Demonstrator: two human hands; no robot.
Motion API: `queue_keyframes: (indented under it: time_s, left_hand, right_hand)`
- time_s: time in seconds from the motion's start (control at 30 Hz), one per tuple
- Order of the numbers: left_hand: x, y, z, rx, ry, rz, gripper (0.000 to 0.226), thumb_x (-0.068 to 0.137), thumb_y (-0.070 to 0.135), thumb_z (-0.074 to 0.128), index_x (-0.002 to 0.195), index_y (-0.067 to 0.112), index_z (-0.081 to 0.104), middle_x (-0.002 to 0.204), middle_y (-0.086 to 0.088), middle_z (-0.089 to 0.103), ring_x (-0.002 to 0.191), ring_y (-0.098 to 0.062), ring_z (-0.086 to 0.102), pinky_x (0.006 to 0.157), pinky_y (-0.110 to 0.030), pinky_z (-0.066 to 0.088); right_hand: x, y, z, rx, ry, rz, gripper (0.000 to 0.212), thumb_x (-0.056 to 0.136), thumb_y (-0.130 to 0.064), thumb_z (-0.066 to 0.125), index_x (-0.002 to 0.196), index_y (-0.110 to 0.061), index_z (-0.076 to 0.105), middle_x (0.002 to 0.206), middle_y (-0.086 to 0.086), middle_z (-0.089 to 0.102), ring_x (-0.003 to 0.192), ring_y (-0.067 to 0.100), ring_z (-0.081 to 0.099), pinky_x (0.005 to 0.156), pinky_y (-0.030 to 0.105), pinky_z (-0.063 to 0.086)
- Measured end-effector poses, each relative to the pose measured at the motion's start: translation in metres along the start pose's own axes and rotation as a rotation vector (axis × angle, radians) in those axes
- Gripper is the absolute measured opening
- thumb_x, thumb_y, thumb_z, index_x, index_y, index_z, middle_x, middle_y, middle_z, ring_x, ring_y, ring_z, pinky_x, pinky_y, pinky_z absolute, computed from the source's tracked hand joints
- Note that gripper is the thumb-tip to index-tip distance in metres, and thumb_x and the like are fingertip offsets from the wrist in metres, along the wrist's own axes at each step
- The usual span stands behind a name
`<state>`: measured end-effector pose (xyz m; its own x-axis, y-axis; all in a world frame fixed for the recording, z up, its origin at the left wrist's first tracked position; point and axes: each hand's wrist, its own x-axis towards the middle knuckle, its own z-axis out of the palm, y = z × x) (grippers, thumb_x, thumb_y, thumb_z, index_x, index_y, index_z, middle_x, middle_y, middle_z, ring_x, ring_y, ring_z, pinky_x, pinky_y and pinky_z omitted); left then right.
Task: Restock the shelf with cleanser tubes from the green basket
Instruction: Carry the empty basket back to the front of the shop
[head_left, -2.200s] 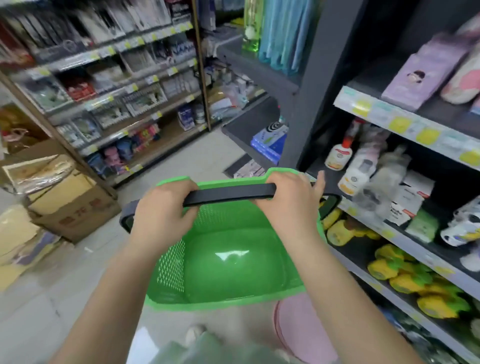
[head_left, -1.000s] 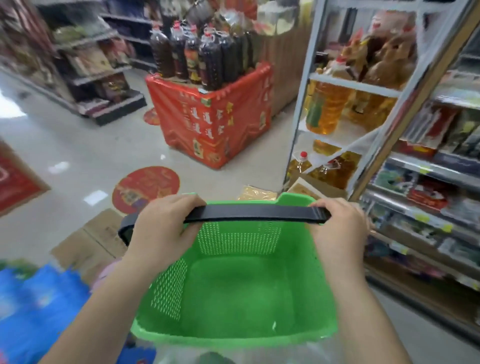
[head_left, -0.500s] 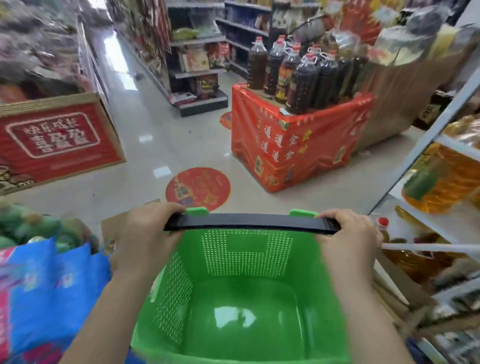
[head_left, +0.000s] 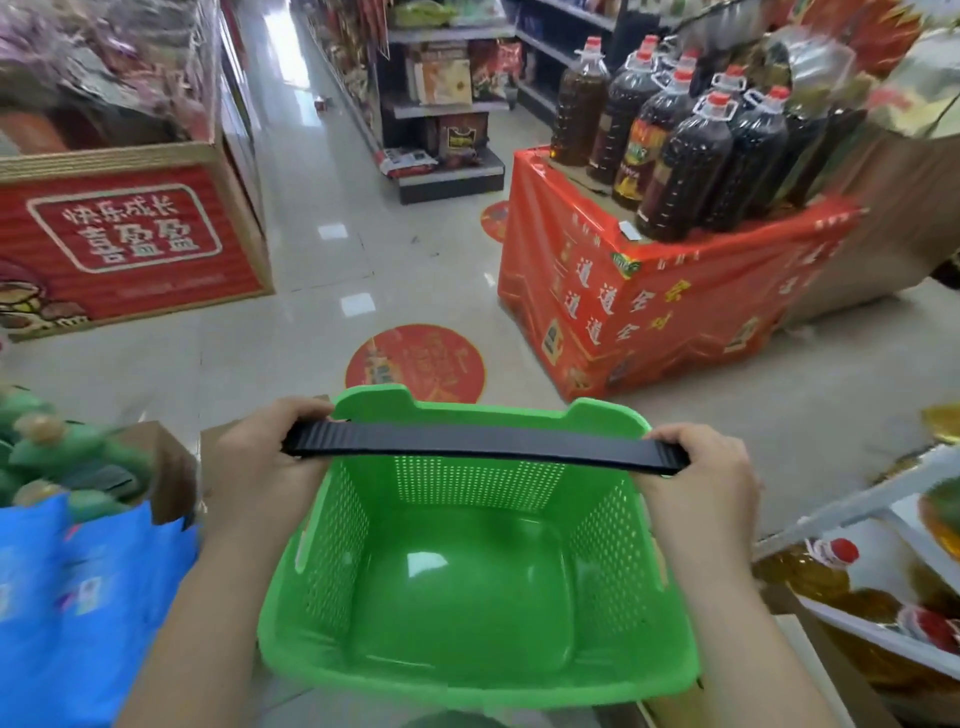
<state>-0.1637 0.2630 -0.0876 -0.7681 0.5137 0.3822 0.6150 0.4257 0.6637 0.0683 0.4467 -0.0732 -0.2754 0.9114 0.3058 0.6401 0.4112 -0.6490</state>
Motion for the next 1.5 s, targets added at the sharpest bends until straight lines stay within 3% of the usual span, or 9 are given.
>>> queue_keyframes:
  time_s: [0.13, 0.3, 0.47, 0.6, 0.73, 0.83, 0.9, 1.03, 1.5]
  left_hand:
    - [0.03, 0.002, 0.025, 0.094, 0.065, -0.035, 0.03, 0.066, -0.011, 0.072, 0.092, 0.002, 0.07, 0.079, -0.015, 0.068, 0.072, -0.021, 0.055, 0.06, -0.019, 0.028]
    - [0.074, 0.006, 0.05, 0.125, 0.199, -0.087, 0.033, 0.067, -0.005, 0.071, 0.098, 0.006, 0.066, 0.092, -0.013, 0.065, 0.085, -0.029, 0.058, 0.072, -0.028, 0.037]
    - [0.118, -0.001, 0.066, 0.159, 0.187, -0.026, 0.033, 0.066, -0.004, 0.072, 0.097, 0.005, 0.063, 0.106, -0.013, 0.06, 0.103, -0.027, 0.055, 0.085, -0.035, 0.042]
    - [0.146, -0.013, 0.083, 0.175, 0.143, -0.095, 0.021, 0.067, 0.003, 0.065, 0.088, 0.006, 0.068, 0.09, -0.012, 0.065, 0.087, -0.028, 0.059, 0.073, -0.032, 0.043]
    - [0.177, -0.035, 0.098, 0.15, 0.067, -0.149, 0.019, 0.064, 0.009, 0.057, 0.08, 0.005, 0.068, 0.071, -0.004, 0.059, 0.07, -0.021, 0.051, 0.062, -0.028, 0.035]
    - [0.203, -0.061, 0.105, 0.115, 0.035, -0.239, 0.018, 0.063, 0.017, 0.055, 0.076, 0.014, 0.067, 0.064, 0.004, 0.053, 0.066, -0.023, 0.051, 0.058, -0.031, 0.038]
    - [0.221, -0.082, 0.109, 0.076, -0.003, -0.317, 0.004, 0.065, 0.019, 0.058, 0.067, 0.022, 0.059, 0.057, 0.007, 0.049, 0.06, -0.021, 0.047, 0.053, -0.029, 0.035]
    - [0.26, -0.113, 0.114, -0.03, -0.101, -0.39, 0.042, 0.072, -0.003, 0.071, 0.055, 0.025, 0.044, 0.053, 0.005, 0.041, 0.053, -0.007, 0.037, 0.048, -0.018, 0.023]
    - [0.407, -0.173, 0.147, -0.012, -0.184, -0.396, 0.041, 0.071, 0.0, 0.072, 0.058, 0.028, 0.046, 0.055, 0.006, 0.043, 0.054, -0.008, 0.038, 0.049, -0.025, 0.025]
  right_hand:
    - [0.055, 0.005, 0.027, 0.026, -0.038, -0.055, 0.017, 0.066, -0.002, 0.073, 0.077, -0.015, 0.069, 0.075, -0.004, 0.059, 0.085, 0.029, 0.051, 0.081, 0.047, 0.042]
    - [0.12, 0.006, 0.056, 0.059, -0.034, -0.147, 0.014, 0.068, -0.003, 0.071, 0.078, -0.013, 0.069, 0.079, 0.003, 0.065, 0.08, 0.026, 0.047, 0.082, 0.044, 0.039]
    - [0.172, 0.0, 0.088, 0.067, -0.093, -0.182, 0.011, 0.071, -0.009, 0.071, 0.082, -0.013, 0.07, 0.082, 0.003, 0.065, 0.089, 0.03, 0.051, 0.086, 0.043, 0.037]
    - [0.204, -0.006, 0.117, 0.033, -0.152, -0.177, 0.012, 0.072, -0.008, 0.071, 0.084, -0.012, 0.07, 0.085, 0.005, 0.066, 0.09, 0.03, 0.05, 0.086, 0.041, 0.036]
    - [0.231, -0.02, 0.152, 0.017, -0.194, -0.162, 0.013, 0.071, -0.006, 0.072, 0.082, -0.01, 0.07, 0.082, 0.009, 0.066, 0.089, 0.035, 0.053, 0.085, 0.046, 0.04]
    - [0.244, -0.035, 0.181, -0.031, -0.178, -0.187, 0.015, 0.067, -0.001, 0.073, 0.079, -0.009, 0.07, 0.079, 0.011, 0.066, 0.083, 0.037, 0.054, 0.08, 0.048, 0.042]
    - [0.25, -0.049, 0.202, -0.091, -0.152, -0.236, 0.018, 0.062, 0.003, 0.074, 0.074, -0.009, 0.07, 0.075, 0.011, 0.067, 0.077, 0.037, 0.055, 0.075, 0.046, 0.042]
    - [0.27, -0.077, 0.244, -0.139, -0.131, -0.242, 0.022, 0.058, 0.005, 0.076, 0.07, -0.011, 0.068, 0.068, 0.006, 0.064, 0.072, 0.035, 0.055, 0.072, 0.042, 0.038]
    - [0.368, -0.117, 0.368, -0.125, -0.225, -0.15, 0.014, 0.068, 0.003, 0.071, 0.075, -0.009, 0.068, 0.076, 0.006, 0.064, 0.08, 0.033, 0.051, 0.077, 0.045, 0.038]
